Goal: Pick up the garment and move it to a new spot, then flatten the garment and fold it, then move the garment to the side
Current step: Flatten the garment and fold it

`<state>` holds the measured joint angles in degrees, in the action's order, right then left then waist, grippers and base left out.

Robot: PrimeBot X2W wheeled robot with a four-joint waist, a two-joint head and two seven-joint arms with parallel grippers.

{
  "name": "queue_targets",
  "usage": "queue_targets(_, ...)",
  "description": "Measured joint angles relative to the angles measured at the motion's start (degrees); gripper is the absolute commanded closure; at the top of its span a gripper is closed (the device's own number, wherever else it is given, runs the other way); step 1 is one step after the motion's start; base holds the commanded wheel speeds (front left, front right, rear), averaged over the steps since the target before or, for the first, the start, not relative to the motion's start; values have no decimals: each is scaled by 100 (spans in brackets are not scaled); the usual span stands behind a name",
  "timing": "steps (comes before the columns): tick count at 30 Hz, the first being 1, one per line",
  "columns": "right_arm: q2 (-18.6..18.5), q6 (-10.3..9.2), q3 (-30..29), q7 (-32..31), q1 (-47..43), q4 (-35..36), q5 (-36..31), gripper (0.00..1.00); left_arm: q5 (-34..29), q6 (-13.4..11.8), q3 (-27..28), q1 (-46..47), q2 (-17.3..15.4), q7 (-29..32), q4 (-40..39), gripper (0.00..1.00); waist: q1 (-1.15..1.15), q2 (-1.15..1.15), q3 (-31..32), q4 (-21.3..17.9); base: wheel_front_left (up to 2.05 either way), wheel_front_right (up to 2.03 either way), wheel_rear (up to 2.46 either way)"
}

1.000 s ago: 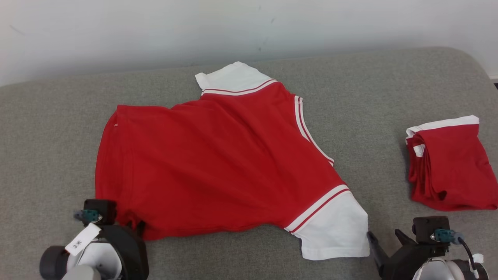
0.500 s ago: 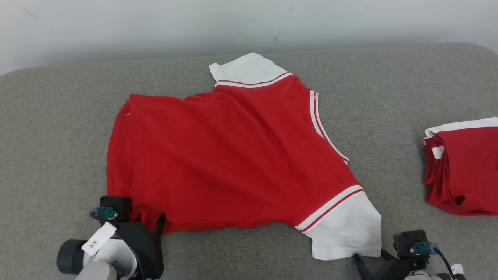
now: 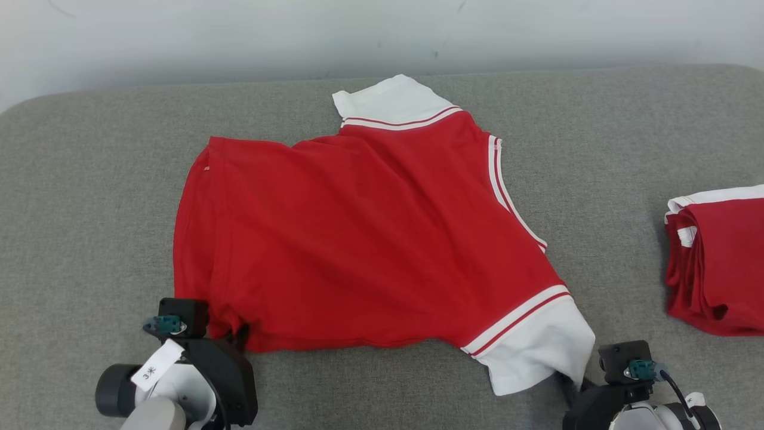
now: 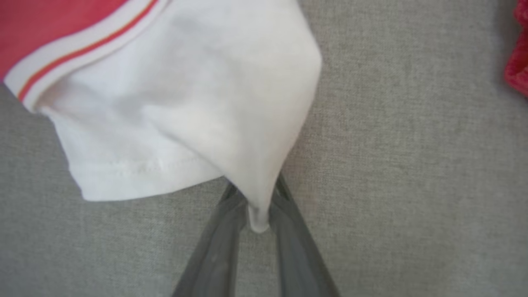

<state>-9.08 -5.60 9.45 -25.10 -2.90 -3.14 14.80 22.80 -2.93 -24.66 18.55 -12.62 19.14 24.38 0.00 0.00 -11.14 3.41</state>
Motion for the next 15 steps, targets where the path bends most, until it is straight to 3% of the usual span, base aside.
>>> queue_targets(1,5,-1,-3,19,1,-13,-18,100,2,2,-2,7,3,-2,13,95,0,0,-1,2,0,0,0)
queue_targets(2,7,-1,-14,29,0,-30,-27,100,11,27,-4,21,5,-2,30,100,0,0,0,3,0,0,0)
queue_targets(9,0,-1,-100,48,-13,-91,-27,100,34,49,7,31,-8,-56,82,100,0,0,70,-22,0,0,0)
queue_targets(10,-7,-1,-125,49,-13,-114,-27,85,34,51,8,31,-11,-58,94,100,0,0,82,-27,0,0,0)
queue_targets(11,-12,-1,-147,57,-13,-146,-27,15,34,51,9,31,-10,-58,111,100,0,0,98,-30,0,0,0)
queue_targets(12,-13,-1,-154,68,-16,-159,-27,0,34,48,12,29,-12,-59,111,67,0,0,113,-31,0,0,0)
queue_targets(13,-13,-4,-158,74,-16,-175,-27,0,34,44,21,28,-15,-69,111,9,-1,0,124,-33,0,0,0)
queue_targets(14,-13,-21,-162,74,-20,-180,-27,0,34,44,26,27,-24,-100,111,0,0,0,133,-34,0,0,0)
queue_targets(15,-13,-46,-163,86,-25,-182,-27,0,34,44,29,20,-30,-102,111,0,0,0,141,-33,0,0,0)
